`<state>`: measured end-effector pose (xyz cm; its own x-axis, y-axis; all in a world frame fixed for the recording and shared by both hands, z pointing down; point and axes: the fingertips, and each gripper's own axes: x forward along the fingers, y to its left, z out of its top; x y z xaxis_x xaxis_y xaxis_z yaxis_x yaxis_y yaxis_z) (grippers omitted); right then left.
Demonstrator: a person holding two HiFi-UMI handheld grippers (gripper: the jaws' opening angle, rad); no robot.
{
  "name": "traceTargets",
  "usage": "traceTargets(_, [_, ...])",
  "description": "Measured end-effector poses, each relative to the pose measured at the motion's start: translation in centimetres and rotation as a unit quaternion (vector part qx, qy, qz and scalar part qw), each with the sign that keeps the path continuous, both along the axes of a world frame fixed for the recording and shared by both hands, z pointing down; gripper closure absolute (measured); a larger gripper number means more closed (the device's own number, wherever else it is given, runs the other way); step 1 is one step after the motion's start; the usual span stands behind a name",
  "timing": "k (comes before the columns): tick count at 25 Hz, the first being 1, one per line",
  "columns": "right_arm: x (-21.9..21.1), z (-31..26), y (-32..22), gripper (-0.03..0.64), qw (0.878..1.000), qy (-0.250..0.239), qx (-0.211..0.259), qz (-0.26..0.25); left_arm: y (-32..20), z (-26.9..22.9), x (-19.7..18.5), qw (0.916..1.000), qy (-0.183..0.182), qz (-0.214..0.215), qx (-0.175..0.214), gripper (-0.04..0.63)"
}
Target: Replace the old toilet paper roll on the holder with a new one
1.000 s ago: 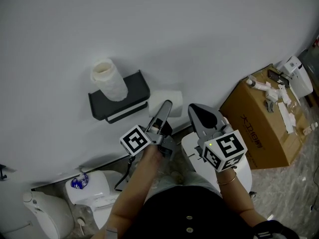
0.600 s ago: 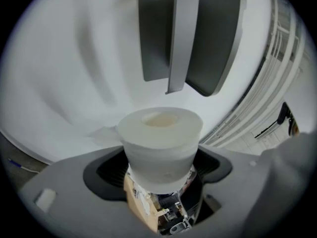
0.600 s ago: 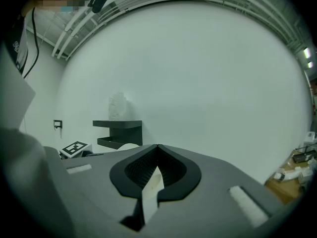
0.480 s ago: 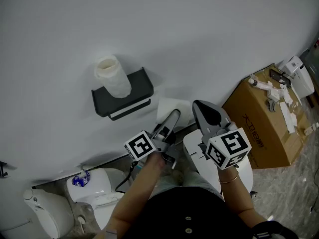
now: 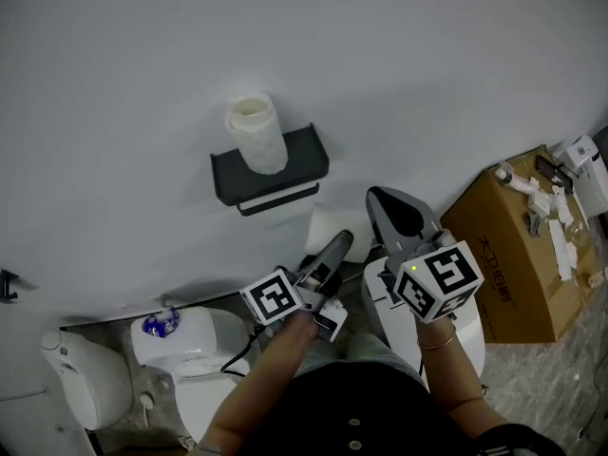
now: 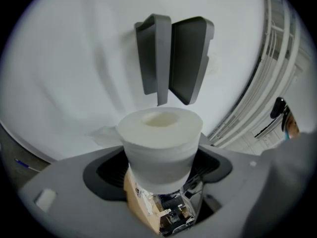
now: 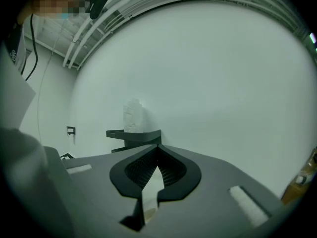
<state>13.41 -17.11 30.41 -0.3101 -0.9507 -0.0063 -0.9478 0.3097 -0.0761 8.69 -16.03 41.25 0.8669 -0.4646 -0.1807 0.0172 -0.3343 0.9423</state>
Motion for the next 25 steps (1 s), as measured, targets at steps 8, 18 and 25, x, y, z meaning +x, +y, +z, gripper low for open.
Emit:
traceTargets(8, [-4.6, -2.4, -1.6, 0.615, 0.997, 0.004, 0.023, -0.068, -0.4, -0.5, -4.6, 0.9977, -0.003, -0.068, 0.003, 0.191])
traceTargets(18, [-9.7, -5.9, -3.6, 0.554, 0.988, 0.014, 0.049, -0.144, -1.0, -1.3, -9.5, 0.9904, -0.003, -0.138, 0.016, 0.191])
traceTargets(25, [-11.8, -7.0, -5.3, 0.450, 0.984, 0.018, 0.047, -0.172, -1.3, -1.1, -11.4, 0.9863, -0.002, -0.165, 0.008, 0.192])
